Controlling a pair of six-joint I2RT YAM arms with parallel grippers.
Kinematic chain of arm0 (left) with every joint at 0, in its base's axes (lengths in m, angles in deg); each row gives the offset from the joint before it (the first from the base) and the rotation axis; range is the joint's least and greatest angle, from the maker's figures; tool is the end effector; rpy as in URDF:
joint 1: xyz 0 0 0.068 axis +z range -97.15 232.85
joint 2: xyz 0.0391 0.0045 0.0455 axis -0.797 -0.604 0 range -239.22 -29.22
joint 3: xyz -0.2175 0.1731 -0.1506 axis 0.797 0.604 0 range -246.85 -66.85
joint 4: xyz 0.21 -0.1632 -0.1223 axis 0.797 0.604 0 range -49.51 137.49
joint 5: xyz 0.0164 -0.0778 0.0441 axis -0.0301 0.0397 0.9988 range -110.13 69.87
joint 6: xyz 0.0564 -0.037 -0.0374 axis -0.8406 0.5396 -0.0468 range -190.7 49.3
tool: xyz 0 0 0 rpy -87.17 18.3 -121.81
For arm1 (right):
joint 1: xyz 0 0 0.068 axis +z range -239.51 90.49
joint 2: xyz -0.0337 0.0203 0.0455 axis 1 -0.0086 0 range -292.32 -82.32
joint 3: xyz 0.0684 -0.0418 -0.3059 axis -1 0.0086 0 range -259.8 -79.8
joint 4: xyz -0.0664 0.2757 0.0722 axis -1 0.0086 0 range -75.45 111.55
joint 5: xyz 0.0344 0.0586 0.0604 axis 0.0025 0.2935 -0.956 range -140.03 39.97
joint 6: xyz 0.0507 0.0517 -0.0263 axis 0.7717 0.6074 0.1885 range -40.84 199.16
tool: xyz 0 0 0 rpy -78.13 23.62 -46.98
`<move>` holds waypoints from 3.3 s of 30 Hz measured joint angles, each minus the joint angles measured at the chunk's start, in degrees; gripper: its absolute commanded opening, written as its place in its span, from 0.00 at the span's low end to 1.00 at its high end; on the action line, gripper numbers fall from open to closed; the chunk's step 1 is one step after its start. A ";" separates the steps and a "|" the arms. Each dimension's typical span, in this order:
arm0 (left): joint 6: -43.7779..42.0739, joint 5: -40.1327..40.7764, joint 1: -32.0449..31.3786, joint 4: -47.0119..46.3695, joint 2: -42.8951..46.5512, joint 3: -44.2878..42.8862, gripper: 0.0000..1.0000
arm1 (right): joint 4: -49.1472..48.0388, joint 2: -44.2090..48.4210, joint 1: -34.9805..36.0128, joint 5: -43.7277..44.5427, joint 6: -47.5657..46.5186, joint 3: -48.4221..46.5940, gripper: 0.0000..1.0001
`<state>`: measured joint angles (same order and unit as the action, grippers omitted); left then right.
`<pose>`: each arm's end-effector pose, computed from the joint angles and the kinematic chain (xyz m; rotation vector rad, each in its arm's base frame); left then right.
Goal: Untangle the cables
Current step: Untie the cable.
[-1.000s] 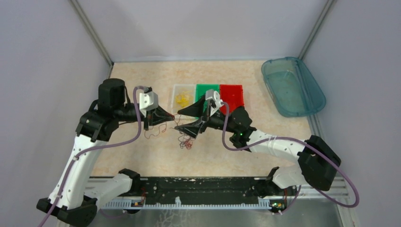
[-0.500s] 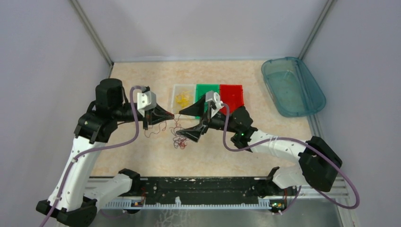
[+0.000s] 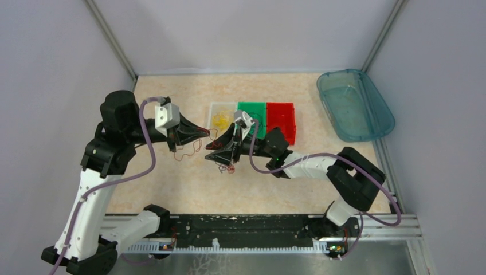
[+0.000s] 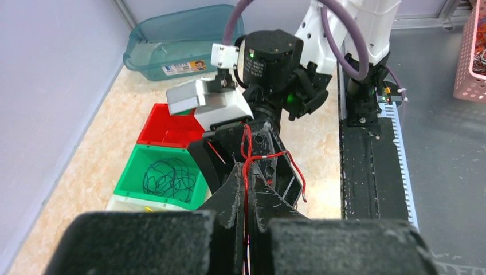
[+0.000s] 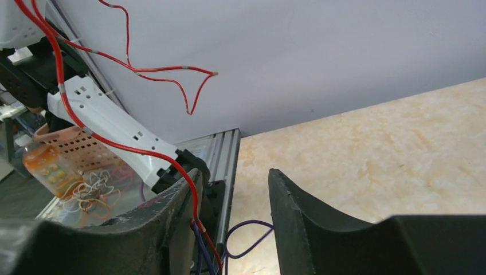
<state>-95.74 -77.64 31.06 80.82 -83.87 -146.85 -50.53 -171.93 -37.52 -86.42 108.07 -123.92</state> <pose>0.1399 -0.1155 0.5102 1.2935 1.2379 -0.8692 0.2003 0.3194 0.3085 -0.8795 1.1879 1.5670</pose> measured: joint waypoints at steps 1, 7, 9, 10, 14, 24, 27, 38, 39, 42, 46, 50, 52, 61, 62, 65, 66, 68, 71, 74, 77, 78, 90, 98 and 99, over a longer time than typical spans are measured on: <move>0.44 0.02 0.00 -0.52 0.00 0.00 0.00 | -0.76 -0.68 0.04 -0.13 0.76 0.00 0.43; 3.21 1.77 0.00 -5.49 0.39 -0.28 0.00 | -5.35 -2.73 1.16 0.74 2.71 3.80 0.36; 4.26 2.95 0.00 -8.11 0.70 -0.76 0.00 | -6.75 -3.26 1.49 1.05 2.91 6.01 0.36; 4.85 3.63 0.00 -9.73 0.87 -1.01 0.00 | -7.28 -3.63 1.64 1.27 3.10 6.80 0.36; 6.43 6.08 0.00 -14.53 1.07 -3.23 0.00 | -9.53 -7.06 2.67 2.27 3.28 8.87 0.34; 7.61 10.99 0.00 -22.84 0.17 -11.13 0.00 | -11.78 -12.17 3.85 3.82 3.28 12.31 0.30; 6.95 13.11 0.00 -25.24 0.00 -12.87 0.00 | -12.39 -12.92 3.85 4.37 3.23 13.92 0.31; 5.55 16.00 0.00 -29.55 -0.35 -16.15 0.00 | -10.56 -11.82 3.82 8.20 1.18 18.01 0.79; 5.73 15.89 0.00 -29.42 -0.15 -15.43 0.00 | -7.78 -9.22 3.82 8.61 0.11 17.97 0.81; 6.36 15.45 0.00 -28.74 0.96 -11.32 0.00 | -0.96 0.17 3.82 9.62 -3.43 16.90 0.90; 7.37 14.86 0.00 -27.85 2.54 -4.70 0.00 | 8.87 11.26 3.80 10.95 -9.14 11.56 0.99; 8.83 14.51 0.00 -27.43 3.23 0.87 0.00 | 17.22 17.11 3.74 12.92 -13.81 9.97 0.99; 9.49 14.27 0.00 -27.41 3.13 2.47 0.00 | 19.91 18.49 3.72 13.46 -14.99 10.12 0.99; 10.86 13.35 0.00 -27.47 3.06 4.11 0.00 | 39.74 17.46 3.52 12.70 -17.46 7.08 0.97; 10.86 13.35 0.00 -27.47 3.06 4.11 0.00 | 43.63 16.22 3.43 13.05 -17.51 5.16 0.98; 10.86 13.35 0.00 -27.47 3.17 4.11 0.00 | 56.39 12.68 3.39 16.31 -17.35 -0.37 0.99; 10.86 13.33 0.00 -27.47 3.26 4.11 0.00 | 59.65 12.17 3.37 17.25 -17.35 -1.25 0.99; 10.91 13.31 0.00 -27.50 3.34 4.13 0.00 | 64.52 12.57 3.34 19.17 -17.73 -1.49 0.99; 11.54 13.27 0.00 -27.56 3.34 4.28 0.00 | 66.51 17.94 2.99 21.68 -18.84 1.60 0.99; 12.74 13.03 0.00 -27.74 3.34 5.27 0.00 | 64.96 27.58 1.77 23.04 -19.17 4.79 0.99; 14.25 12.59 0.00 -27.76 3.34 7.15 0.00 | 59.67 34.71 0.22 23.93 -19.37 4.70 0.99; 14.82 12.44 0.00 -27.71 3.37 7.82 0.00 | 57.51 36.02 -0.07 24.20 -19.43 4.15 0.99; 24.06 7.02 0.00 -28.46 4.35 13.60 0.00 | 32.04 26.08 -0.13 15.56 -14.23 -1.86 0.99; 27.23 6.25 0.00 -31.39 4.87 16.13 0.00 | 21.05 17.35 3.76 11.21 -10.71 -4.04 0.89; 27.67 6.25 0.00 -31.54 4.87 16.46 0.00 | 20.46 16.33 4.42 11.04 -10.71 -4.74 0.84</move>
<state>-68.07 -71.39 31.06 49.28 -79.00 -130.40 -30.07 -155.60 -33.11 -75.38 97.36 -128.67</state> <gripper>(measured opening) 0.008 0.948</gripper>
